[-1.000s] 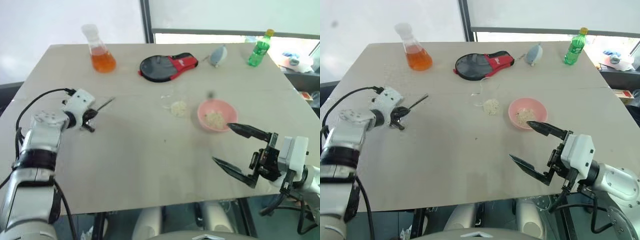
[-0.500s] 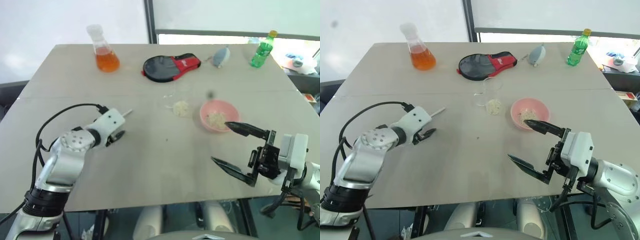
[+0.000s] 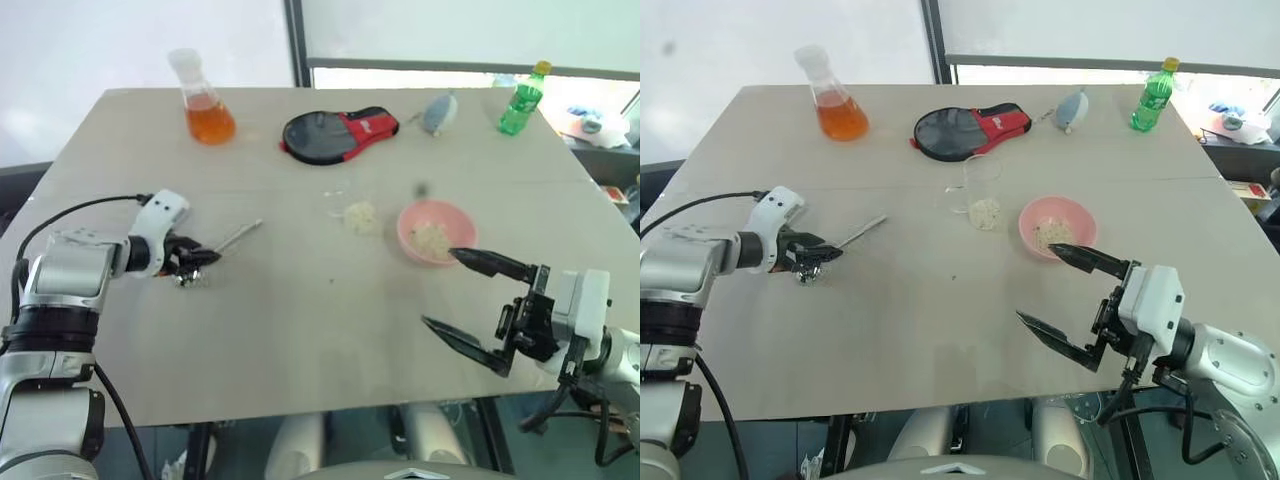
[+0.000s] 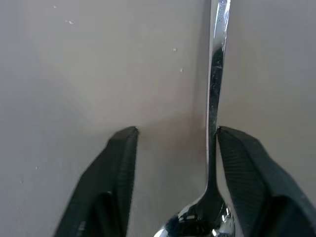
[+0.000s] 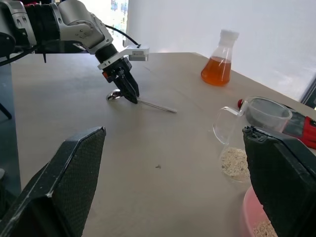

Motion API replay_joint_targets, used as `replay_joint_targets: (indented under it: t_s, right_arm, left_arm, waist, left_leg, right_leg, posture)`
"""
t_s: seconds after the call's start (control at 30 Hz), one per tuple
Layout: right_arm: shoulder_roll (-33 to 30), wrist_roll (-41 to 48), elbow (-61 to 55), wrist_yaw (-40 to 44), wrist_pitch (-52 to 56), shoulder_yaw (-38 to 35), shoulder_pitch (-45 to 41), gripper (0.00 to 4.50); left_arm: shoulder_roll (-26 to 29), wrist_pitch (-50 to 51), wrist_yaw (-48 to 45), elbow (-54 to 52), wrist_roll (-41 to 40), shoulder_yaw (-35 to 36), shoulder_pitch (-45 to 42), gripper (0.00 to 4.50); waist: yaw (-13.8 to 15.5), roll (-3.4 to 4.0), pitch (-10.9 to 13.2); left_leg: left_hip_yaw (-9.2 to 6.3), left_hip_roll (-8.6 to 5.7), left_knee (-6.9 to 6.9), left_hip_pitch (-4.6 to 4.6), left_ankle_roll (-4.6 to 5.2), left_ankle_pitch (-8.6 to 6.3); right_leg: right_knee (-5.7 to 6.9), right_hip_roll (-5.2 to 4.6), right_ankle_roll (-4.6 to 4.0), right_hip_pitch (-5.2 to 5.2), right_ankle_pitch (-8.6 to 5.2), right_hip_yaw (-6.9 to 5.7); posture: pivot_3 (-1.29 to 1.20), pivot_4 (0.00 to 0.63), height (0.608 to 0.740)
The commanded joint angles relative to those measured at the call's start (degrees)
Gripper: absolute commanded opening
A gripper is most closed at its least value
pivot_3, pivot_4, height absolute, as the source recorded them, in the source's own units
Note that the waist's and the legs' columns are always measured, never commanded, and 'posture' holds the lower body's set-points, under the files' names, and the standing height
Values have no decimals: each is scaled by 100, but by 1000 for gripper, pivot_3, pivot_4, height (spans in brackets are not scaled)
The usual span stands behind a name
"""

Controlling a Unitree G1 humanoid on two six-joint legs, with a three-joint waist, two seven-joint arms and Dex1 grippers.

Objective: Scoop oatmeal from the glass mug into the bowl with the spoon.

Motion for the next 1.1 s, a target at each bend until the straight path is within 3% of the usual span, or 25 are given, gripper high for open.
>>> replay_joint_targets:
  t_s: [0.03, 0.07, 0.1, 0.2, 0.27, 0.47, 0.57, 0.7, 0.8, 0.97, 1.1]
  right_arm:
    - [-18, 14, -261, -92, -32, -113, 26, 4500]
    - [-31, 30, -290, -117, -13, -130, 28, 4500]
    - [-41, 45, -311, -133, -4, -146, 36, 4500]
    - [-84, 69, -332, -142, 0, -226, 96, 4500]
    - [-103, 102, -333, -148, 9, -256, 104, 4500]
    - [-77, 125, -208, -104, 7, -145, -39, 4500]
    - [-63, 129, -136, -56, 4, -79, -132, 4500]
    - [-85, 167, -66, 21, -4, -103, -158, 4500]
    - [-84, 198, -43, 53, 5, -136, -169, 4500]
    - [-57, 155, -95, 34, -4, -102, -93, 4500]
    - [-33, 95, -135, -1, -11, -44, -38, 4500]
  left_arm:
    - [-183, 11, -190, 656, -100, -104, -174, 736]
    - [-211, -138, -105, 759, -50, -81, -197, 220]
    - [-229, -254, -43, 828, -8, -67, -211, 35]
    - [-376, -1224, 786, 514, 209, 266, -112, 35]
    - [-257, -2195, 1477, -79, 795, 132, 275, 35]
    - [-227, -2814, 3058, -2403, 2320, -89, 1632, 35]
    - [-206, -2783, 3127, -2982, 2917, -492, 2298, 35]
    - [-428, -2550, 2898, -3611, 2934, -657, 2727, 35]
    - [-327, -2574, 2712, -3662, 3051, -714, 2811, 931]
    - [-992, -1994, 2529, -3846, 2264, -210, 2730, 2935]
    - [-1068, -1600, 2352, -3594, 2018, 35, 2459, 2935]
  waist:
    - [-1, 5, -3]
    - [-1, 8, -5]
    - [-1, 14, -8]
    - [35, 29, -16]
    - [55, 29, -16]
    - [63, 15, -10]
    - [64, 15, -9]
    - [73, 15, -8]
    - [97, 16, -8]
    - [116, 32, -15]
    - [132, 31, -16]
  left_leg:
    - [0, 0, 0, 3, 0, 0]
    - [0, 0, 0, 4, 0, 0]
    - [0, 0, 0, 4, 0, 0]
    - [-1, -1, 0, 5, 0, 0]
    - [-5, 1, 0, 8, 0, 0]
    - [2, 17, 0, 0, 0, 0]
    - [6, 9, -2, -7, 0, -1]
    - [2, 12, -5, 0, 0, -1]
    - [2, 12, -4, 4, 1, -1]
    - [7, 12, -5, 5, 0, -1]
    - [1, 4, -4, 3, 1, -1]
  right_leg:
    - [1, 0, 0, 2, 0, 0]
    - [2, 0, 0, 3, 0, 0]
    - [2, 0, 0, 3, 0, 1]
    - [3, -1, 0, 4, 0, 3]
    - [6, -1, 0, 6, 0, 1]
    - [-1, -10, -10, 3, 8, 7]
    - [-8, -17, -18, -1, 12, 8]
    - [-7, -15, 0, 2, 0, 2]
    - [-3, -14, 1, 2, 0, 2]
    - [-4, -14, 1, 3, -1, 5]
    - [-4, -13, 1, 5, 0, 0]
  posture:
    - [0, 150, 740]
    - [0, 150, 740]
    - [0, 150, 740]
    - [0, 150, 740]
    - [0, 150, 740]
    - [0, 150, 740]
    - [0, 150, 740]
    - [0, 150, 740]
    - [0, 150, 740]
    - [0, 150, 740]
    - [0, 150, 740]
